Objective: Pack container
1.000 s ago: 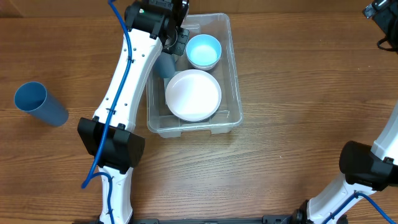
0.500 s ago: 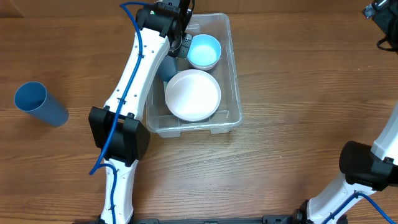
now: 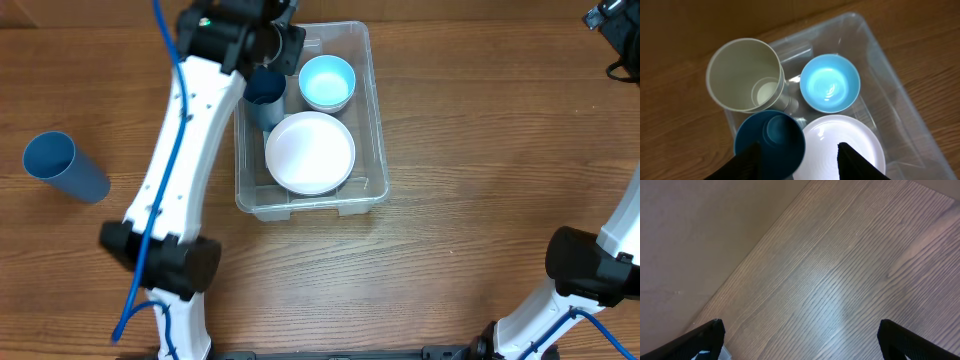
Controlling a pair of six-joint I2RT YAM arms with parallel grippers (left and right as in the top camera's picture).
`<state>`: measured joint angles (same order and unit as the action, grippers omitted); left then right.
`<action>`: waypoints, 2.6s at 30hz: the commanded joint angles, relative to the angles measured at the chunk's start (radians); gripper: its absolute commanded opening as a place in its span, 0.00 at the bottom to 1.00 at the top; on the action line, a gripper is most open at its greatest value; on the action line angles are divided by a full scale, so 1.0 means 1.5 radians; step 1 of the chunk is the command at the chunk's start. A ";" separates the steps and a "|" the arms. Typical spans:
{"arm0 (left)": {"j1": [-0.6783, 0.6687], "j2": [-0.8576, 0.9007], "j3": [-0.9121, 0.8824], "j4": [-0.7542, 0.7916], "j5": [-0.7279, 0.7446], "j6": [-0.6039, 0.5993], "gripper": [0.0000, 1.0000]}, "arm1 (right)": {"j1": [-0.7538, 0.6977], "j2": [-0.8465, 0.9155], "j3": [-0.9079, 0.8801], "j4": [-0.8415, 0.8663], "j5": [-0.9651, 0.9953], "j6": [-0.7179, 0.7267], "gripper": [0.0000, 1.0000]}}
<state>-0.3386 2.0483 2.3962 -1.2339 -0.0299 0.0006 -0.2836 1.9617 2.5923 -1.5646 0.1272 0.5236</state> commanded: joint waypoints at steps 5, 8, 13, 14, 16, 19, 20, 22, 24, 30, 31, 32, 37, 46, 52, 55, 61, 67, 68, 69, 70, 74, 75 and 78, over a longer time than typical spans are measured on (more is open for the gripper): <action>0.069 -0.157 0.007 -0.137 -0.077 -0.024 0.53 | 0.000 -0.001 0.004 0.002 0.002 0.002 1.00; 0.125 -0.162 0.007 -0.239 -0.109 -0.032 0.48 | 0.000 -0.001 0.004 0.002 0.002 0.002 1.00; 0.245 -0.154 -0.026 -0.300 -0.105 -0.066 0.42 | 0.000 -0.001 0.004 0.002 0.002 0.002 1.00; 0.271 -0.152 -0.039 -0.289 -0.104 -0.072 0.43 | 0.000 -0.001 0.004 0.002 0.002 0.002 1.00; 0.334 -0.152 -0.074 -0.258 -0.071 -0.083 0.45 | 0.000 -0.001 0.004 0.002 0.002 0.003 1.00; 0.426 -0.152 -0.151 -0.181 0.003 -0.083 0.55 | 0.000 -0.001 0.004 0.002 0.002 0.003 1.00; 0.451 -0.151 -0.181 -0.152 0.021 -0.082 0.61 | 0.000 -0.001 0.004 0.002 0.002 0.002 1.00; 0.487 -0.148 -0.239 -0.096 0.065 -0.071 0.75 | 0.000 -0.001 0.004 0.002 0.002 0.002 1.00; 0.503 -0.145 -0.285 -0.049 0.078 -0.067 0.80 | 0.000 -0.001 0.004 0.002 0.002 0.002 1.00; 0.509 -0.096 -0.353 0.028 0.077 -0.056 0.80 | 0.000 -0.001 0.004 0.002 0.002 0.002 1.00; 0.509 -0.087 -0.353 0.029 0.072 -0.055 0.80 | 0.000 -0.001 0.004 0.002 0.002 0.002 1.00; 0.509 -0.078 -0.353 0.030 0.069 -0.055 0.79 | 0.000 -0.001 0.004 0.002 0.002 0.002 1.00; 0.515 -0.044 -0.353 0.033 0.067 -0.055 0.75 | 0.000 -0.001 0.004 0.002 0.002 0.002 1.00; 0.520 -0.043 -0.353 0.038 0.064 -0.054 0.42 | 0.000 -0.001 0.004 0.002 0.002 0.002 1.00; 0.527 -0.038 -0.353 0.031 0.039 -0.071 0.04 | 0.000 -0.001 0.004 0.002 0.002 0.002 1.00; 0.525 -0.041 -0.352 0.023 0.090 -0.075 0.04 | 0.000 -0.001 0.004 0.002 0.002 0.002 1.00; 0.490 -0.060 -0.276 -0.036 0.107 -0.072 0.04 | 0.000 -0.001 0.004 0.002 0.002 0.002 1.00; 0.442 -0.096 -0.155 -0.099 0.100 -0.057 0.04 | 0.000 -0.001 0.004 0.002 0.002 0.002 1.00; 0.437 -0.101 -0.147 -0.101 0.101 -0.055 0.04 | 0.000 -0.001 0.004 0.002 0.002 0.002 1.00; 0.430 -0.106 -0.142 -0.103 0.100 -0.055 0.04 | 0.000 -0.001 0.004 0.002 0.002 0.002 1.00; 0.422 -0.113 -0.136 -0.104 0.101 -0.055 0.04 | 0.000 -0.001 0.004 0.002 0.002 0.002 1.00; 0.382 -0.141 -0.118 -0.108 0.101 -0.055 0.04 | 0.000 -0.001 0.004 0.002 0.002 0.002 1.00; 0.371 -0.147 -0.113 -0.108 0.101 -0.054 0.04 | 0.000 -0.001 0.004 0.002 0.002 0.002 1.00; 0.314 -0.172 -0.087 -0.100 0.101 -0.036 0.04 | 0.000 -0.001 0.004 0.002 0.002 0.003 1.00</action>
<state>0.2142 1.8614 2.2040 -1.3956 0.1047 -0.0948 -0.2836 1.9617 2.5923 -1.5646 0.1272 0.5240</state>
